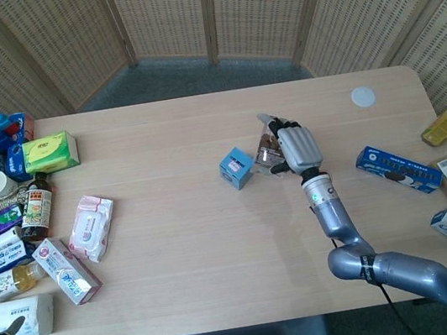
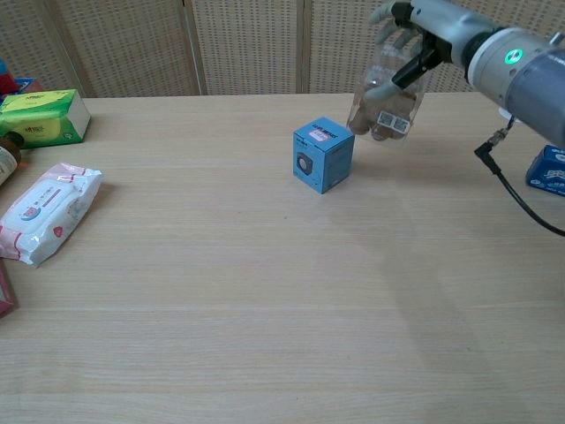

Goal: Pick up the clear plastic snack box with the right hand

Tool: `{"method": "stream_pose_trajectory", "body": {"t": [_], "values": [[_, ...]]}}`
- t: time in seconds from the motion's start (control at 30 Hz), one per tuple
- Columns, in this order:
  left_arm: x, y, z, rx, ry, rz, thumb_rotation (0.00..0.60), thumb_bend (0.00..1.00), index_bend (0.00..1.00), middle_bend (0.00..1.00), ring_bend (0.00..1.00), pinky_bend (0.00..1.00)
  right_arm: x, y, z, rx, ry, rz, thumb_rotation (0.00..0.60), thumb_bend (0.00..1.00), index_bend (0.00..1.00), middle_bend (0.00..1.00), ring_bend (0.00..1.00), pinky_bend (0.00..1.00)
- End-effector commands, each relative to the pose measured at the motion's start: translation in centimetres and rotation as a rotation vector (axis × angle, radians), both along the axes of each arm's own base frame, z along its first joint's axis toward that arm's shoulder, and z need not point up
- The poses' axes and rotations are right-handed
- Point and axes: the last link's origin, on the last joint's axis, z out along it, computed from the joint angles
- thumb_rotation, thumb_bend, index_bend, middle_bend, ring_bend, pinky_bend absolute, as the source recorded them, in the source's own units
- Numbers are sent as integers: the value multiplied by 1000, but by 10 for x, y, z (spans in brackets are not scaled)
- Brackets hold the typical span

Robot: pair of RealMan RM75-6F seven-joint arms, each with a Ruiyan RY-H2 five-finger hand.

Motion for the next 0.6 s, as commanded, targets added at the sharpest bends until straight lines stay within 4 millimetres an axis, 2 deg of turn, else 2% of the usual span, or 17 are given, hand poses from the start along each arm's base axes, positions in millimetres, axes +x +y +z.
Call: {"method": "stream_pose_trajectory", "body": {"t": [0.03, 0.3, 0.6], "values": [[1, -1, 1, -1, -3, -5, 600, 0, 0, 0, 0, 0, 23, 6, 44, -77, 2, 37, 600, 245, 135, 280, 368, 514], [1, -1, 1, -6, -9, -13, 600, 0, 0, 0, 0, 0, 59, 22, 81, -115, -6, 83, 600, 241, 133, 275, 367, 514], [2, -1, 1, -6, -6, -16, 600, 0, 0, 0, 0, 0, 75, 30, 96, -136, -12, 98, 600, 240, 127, 272, 368, 514]]}}
